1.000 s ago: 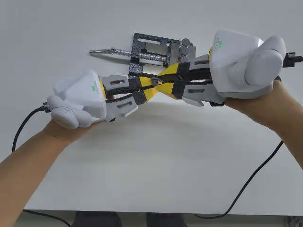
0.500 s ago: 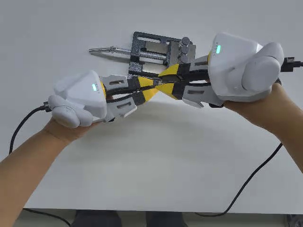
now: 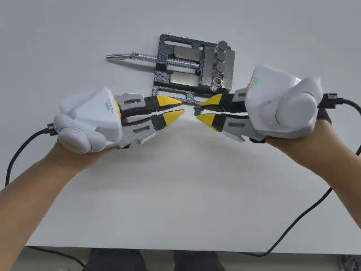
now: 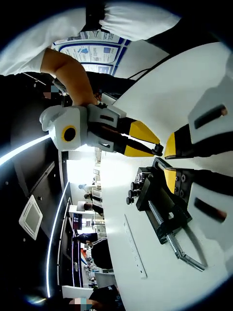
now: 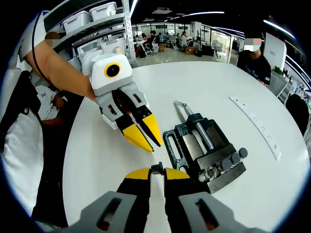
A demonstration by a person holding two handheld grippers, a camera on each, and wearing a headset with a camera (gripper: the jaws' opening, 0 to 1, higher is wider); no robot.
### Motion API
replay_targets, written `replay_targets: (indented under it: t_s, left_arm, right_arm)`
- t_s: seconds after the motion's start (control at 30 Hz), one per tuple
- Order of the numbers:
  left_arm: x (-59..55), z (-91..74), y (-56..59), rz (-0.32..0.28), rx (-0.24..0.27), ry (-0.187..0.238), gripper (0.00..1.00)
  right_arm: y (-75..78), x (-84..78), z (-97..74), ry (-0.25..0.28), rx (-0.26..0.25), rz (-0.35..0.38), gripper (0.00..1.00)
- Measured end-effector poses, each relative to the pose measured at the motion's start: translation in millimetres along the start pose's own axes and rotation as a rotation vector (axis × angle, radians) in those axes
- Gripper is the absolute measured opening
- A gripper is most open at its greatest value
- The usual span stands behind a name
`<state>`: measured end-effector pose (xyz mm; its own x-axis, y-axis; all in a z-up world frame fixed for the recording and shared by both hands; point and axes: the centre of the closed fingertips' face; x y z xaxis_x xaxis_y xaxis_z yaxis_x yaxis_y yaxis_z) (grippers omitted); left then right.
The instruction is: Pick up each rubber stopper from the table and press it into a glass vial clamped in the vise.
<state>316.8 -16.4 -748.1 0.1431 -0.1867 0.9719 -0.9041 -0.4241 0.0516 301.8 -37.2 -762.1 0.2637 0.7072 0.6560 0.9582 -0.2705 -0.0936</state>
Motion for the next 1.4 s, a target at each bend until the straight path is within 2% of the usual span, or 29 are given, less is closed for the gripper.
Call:
replay_targets:
  t_s: [0.13, 0.37, 1.0, 1.4]
  left_arm:
    - [-3.2, -0.5, 1.5, -0.005, -0.003, -0.005, 0.03]
    - [-5.1, -0.3, 3.4, -0.009, -0.005, -0.01, 0.03]
    - [-9.9, 1.5, 7.5, -0.013, -0.032, -0.026, 0.06]
    - [-10.4, 0.9, 7.8, -0.012, -0.03, -0.027, 0.06]
  right_arm:
    - [-1.3, -11.7, 6.1, -0.026, -0.025, 0.015, 0.09]
    - [-2.5, -19.6, 11.4, -0.029, -0.053, 0.068, 0.09]
    - [3.4, -39.1, 10.4, -0.06, -0.116, 0.135, 0.1]
    - [-0.3, -44.9, 14.8, -0.087, -0.117, 0.12, 0.1]
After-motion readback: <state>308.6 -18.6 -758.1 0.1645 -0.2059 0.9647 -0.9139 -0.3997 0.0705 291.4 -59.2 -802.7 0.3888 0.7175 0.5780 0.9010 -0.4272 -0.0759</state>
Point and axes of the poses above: the centre of the closed fingertips' face, and the gripper's own axes: z roughly forward along the fingers, y roughly to its right, x roughly out of its top, and after that the axes turned 3 degrees about x, right-handed
